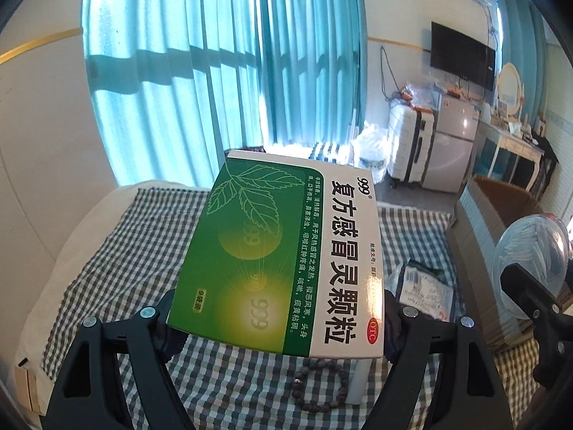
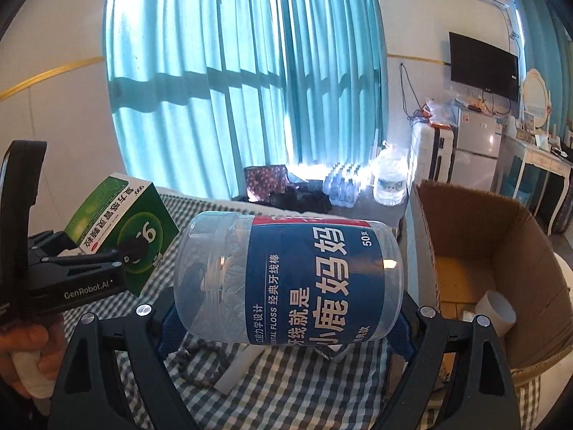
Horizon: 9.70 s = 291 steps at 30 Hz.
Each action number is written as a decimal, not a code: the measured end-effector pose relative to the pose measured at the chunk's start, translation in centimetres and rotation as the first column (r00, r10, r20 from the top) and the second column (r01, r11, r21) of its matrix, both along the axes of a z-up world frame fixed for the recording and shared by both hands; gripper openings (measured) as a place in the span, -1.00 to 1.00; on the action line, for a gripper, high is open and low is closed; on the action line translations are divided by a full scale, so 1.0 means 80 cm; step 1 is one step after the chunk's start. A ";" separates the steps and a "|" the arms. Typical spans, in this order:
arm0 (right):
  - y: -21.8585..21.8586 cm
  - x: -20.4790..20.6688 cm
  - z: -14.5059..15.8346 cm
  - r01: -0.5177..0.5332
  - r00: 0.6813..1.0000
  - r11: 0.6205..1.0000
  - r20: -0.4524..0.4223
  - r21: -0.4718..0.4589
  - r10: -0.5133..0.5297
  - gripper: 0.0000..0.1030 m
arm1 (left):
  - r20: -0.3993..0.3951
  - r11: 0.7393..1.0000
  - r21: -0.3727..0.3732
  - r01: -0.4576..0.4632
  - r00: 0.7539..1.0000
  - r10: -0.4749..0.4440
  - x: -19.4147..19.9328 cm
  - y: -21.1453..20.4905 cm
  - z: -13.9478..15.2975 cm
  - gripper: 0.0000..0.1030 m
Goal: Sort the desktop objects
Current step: 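Lift and carry the green box and floss jar with both tools to the cardboard box, then open both tools to release the green box and floss jar into the box, then move both open tools back over the items on the bedspread, then grasp the dark bead bracelet with the left tool while the right tool grasps the tissue paper pack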
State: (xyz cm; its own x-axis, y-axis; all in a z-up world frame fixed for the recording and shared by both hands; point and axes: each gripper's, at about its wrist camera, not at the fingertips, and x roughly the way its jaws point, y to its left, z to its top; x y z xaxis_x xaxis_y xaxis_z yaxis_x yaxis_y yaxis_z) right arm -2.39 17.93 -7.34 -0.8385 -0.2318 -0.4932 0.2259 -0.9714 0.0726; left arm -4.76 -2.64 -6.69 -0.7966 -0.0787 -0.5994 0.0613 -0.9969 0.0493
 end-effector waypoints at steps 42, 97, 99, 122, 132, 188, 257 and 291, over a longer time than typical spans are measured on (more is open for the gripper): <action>0.164 0.064 0.129 0.169 0.966 0.984 -0.189 -0.052 -0.176 0.72 | -0.214 0.985 0.020 0.172 0.963 -0.164 0.029 0.171 0.119 0.59; 0.323 -0.025 0.006 0.376 0.912 0.926 0.186 -0.021 -0.366 0.72 | 0.033 0.889 -0.063 0.453 0.891 -0.452 -0.086 0.388 -0.012 0.59; 0.325 -0.029 0.000 0.378 0.907 0.926 0.205 -0.019 -0.367 0.72 | 0.049 0.885 -0.081 0.459 0.889 -0.456 -0.093 0.397 -0.021 0.59; 0.314 -0.060 -0.053 0.316 0.868 0.947 0.384 0.059 -0.314 0.70 | 0.238 0.798 -0.072 0.598 0.788 -0.568 -0.158 0.449 -0.042 0.55; 0.310 -0.063 -0.056 0.290 0.867 0.954 0.400 0.081 -0.297 0.72 | 0.239 0.813 -0.061 0.579 0.799 -0.551 -0.156 0.445 -0.041 0.90; 0.270 0.036 0.117 0.356 0.928 0.920 -0.050 -0.161 -0.368 1.00 | -0.253 0.955 0.097 0.280 0.935 -0.248 -0.015 0.203 0.154 1.00; -0.007 -0.089 -0.042 0.035 0.967 0.998 0.253 -0.042 -0.023 1.00 | 0.257 0.991 0.016 0.136 0.957 -0.135 -0.082 -0.039 -0.129 1.00; 0.008 -0.135 -0.174 0.110 0.840 0.992 0.528 0.064 -0.127 1.00 | 0.618 0.970 0.063 0.236 0.754 -0.223 -0.087 0.003 -0.272 0.71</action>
